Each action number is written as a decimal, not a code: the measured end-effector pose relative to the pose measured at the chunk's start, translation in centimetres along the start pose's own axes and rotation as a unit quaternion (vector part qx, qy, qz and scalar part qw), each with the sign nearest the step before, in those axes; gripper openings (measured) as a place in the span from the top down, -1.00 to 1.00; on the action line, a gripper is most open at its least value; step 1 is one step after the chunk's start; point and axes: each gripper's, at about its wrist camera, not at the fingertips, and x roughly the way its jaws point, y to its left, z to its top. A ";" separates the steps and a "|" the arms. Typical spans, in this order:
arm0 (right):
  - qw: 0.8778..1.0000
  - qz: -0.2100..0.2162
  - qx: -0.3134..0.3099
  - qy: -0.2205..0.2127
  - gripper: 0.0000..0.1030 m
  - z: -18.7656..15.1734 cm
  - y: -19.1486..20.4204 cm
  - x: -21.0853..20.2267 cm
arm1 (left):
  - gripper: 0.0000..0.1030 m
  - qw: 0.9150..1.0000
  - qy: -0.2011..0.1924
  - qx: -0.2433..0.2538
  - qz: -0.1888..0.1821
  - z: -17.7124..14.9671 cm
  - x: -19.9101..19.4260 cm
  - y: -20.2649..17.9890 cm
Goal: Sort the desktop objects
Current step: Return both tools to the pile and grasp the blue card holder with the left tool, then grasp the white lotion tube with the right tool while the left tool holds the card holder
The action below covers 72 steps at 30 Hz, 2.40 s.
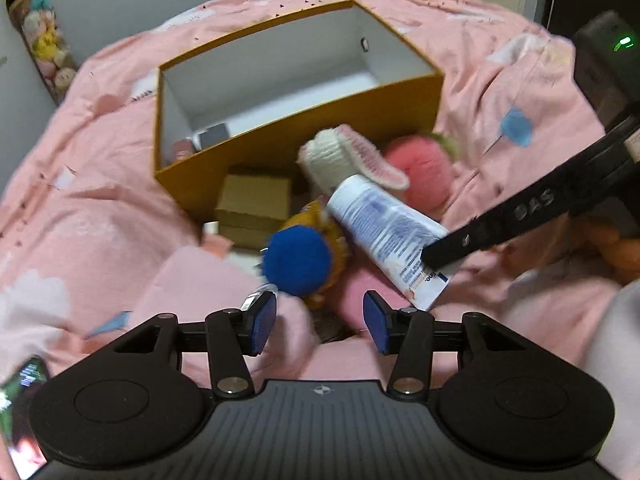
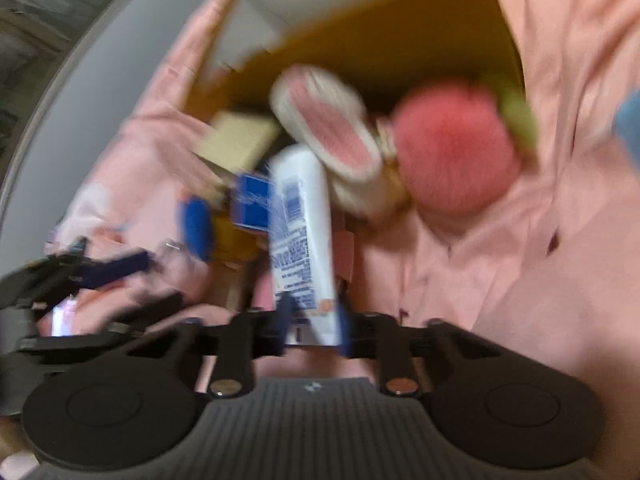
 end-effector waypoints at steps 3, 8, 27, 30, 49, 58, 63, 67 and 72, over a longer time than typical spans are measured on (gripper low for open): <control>0.996 -0.053 -0.068 -0.031 0.88 0.1 1.4 -2.8 | -0.09 0.996 -0.007 0.082 -0.018 -0.3 -0.4 -2.0; 0.989 -0.119 -0.075 -0.046 0.89 -1.2 -0.4 -3.7 | -0.09 0.992 -0.023 0.126 0.007 -1.0 1.4 -4.0; 0.987 -0.128 -0.099 -0.024 0.72 -2.1 -0.7 0.9 | -0.23 0.956 0.060 0.284 0.038 -2.7 7.0 -8.4; 0.989 -0.120 -0.086 -0.021 0.71 -2.0 -1.2 1.0 | -0.37 0.959 0.061 0.274 0.038 -2.6 7.6 -8.0; 0.992 -0.106 -0.064 -0.032 0.70 -2.4 -1.8 -0.3 | 0.28 0.981 -0.039 0.183 0.045 -3.6 3.8 -5.4; 0.994 -0.084 -0.071 -0.020 0.53 -1.3 -1.4 0.0 | 0.33 0.981 -0.060 0.173 0.059 0.6 3.8 -4.2; 0.990 -0.079 -0.111 -0.026 0.12 -0.1 -0.2 1.4 | 0.33 0.984 -0.063 0.161 0.032 1.8 4.6 -3.0; 0.985 -0.090 -0.147 -0.015 0.21 0.7 1.0 3.4 | 0.38 0.991 -0.044 0.128 0.007 2.7 4.7 -1.9; 0.989 -0.073 -0.125 -0.017 0.18 1.4 -0.2 3.8 | 0.39 0.987 -0.035 0.153 -0.017 2.9 4.7 -1.7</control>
